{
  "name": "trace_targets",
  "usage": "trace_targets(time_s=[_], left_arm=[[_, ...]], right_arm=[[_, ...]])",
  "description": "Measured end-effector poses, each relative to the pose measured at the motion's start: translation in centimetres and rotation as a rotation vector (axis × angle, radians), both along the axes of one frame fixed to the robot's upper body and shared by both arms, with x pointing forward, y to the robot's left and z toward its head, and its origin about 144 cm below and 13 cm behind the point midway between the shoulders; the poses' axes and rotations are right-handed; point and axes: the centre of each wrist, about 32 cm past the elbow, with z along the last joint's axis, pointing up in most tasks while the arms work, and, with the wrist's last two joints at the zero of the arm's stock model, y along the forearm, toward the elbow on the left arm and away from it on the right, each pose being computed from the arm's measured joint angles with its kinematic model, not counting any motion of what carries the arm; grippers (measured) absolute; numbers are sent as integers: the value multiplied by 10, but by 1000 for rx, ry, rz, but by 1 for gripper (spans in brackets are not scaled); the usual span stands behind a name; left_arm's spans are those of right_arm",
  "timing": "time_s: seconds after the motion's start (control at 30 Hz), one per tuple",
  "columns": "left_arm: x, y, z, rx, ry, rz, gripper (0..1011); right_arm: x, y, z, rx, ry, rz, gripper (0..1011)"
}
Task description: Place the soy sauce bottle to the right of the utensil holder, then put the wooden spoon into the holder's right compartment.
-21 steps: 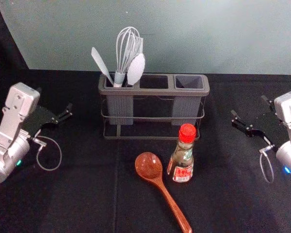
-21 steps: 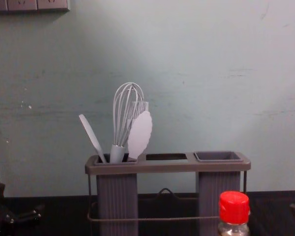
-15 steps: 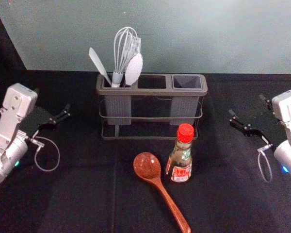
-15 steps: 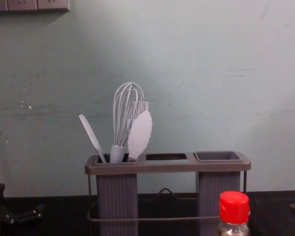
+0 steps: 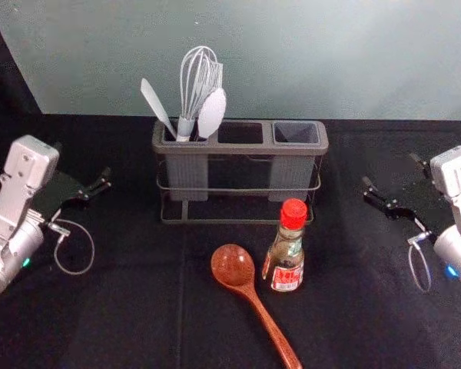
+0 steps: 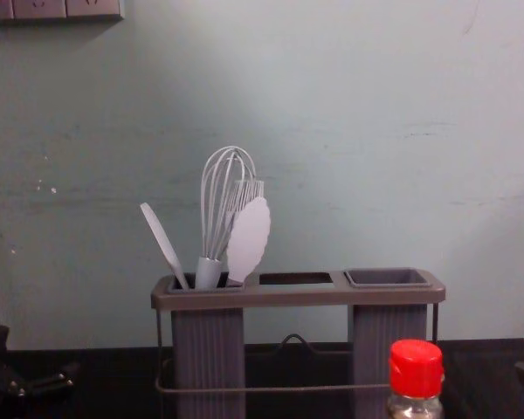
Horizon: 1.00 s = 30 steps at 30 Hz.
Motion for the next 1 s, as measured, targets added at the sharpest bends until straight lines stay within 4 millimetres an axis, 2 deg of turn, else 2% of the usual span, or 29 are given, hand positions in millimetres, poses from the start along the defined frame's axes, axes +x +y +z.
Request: trace_targets(time_s=[1.0], left_arm=[[0,0,0,0,0,0,1011]], right_arm=[[0,0,0,0,0,0,1002]])
